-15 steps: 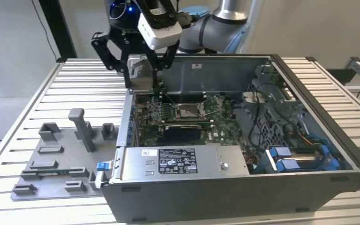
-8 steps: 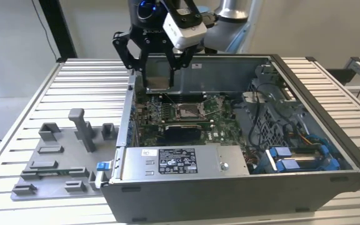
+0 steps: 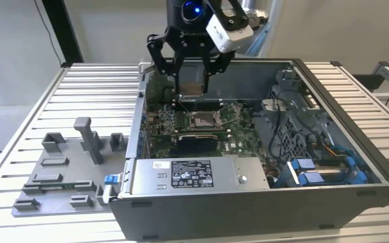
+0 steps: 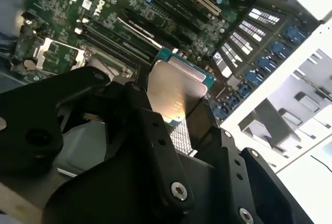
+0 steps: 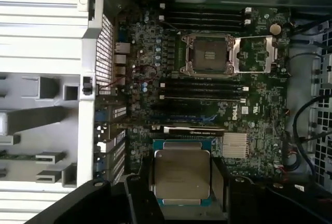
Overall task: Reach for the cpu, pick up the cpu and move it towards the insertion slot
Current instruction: 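Pick up the cpu and move it towards the insertion slot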
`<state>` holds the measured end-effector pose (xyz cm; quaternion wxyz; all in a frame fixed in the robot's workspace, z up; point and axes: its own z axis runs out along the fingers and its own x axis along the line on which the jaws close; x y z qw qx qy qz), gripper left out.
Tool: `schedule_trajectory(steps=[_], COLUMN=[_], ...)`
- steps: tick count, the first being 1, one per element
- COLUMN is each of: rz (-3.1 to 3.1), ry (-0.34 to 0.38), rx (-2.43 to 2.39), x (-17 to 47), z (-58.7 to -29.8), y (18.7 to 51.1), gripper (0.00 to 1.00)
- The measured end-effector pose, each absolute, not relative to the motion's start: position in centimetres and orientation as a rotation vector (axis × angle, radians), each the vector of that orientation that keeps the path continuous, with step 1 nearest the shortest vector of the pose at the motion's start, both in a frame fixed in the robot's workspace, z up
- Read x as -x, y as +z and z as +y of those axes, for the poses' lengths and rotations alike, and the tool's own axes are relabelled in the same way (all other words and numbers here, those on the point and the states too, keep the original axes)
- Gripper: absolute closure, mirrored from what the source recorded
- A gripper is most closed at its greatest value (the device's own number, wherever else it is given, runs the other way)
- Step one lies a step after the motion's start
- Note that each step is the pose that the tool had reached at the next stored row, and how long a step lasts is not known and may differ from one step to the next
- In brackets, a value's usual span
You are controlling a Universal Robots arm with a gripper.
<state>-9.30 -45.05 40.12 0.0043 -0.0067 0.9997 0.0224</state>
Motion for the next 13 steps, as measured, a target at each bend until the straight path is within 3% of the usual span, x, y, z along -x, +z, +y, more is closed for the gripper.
schedule_trajectory(steps=[13], rz=[3.132], ry=[0.07], rx=[0.021], x=[3.7], z=[-44.4], y=[40.0], gripper=[1.0])
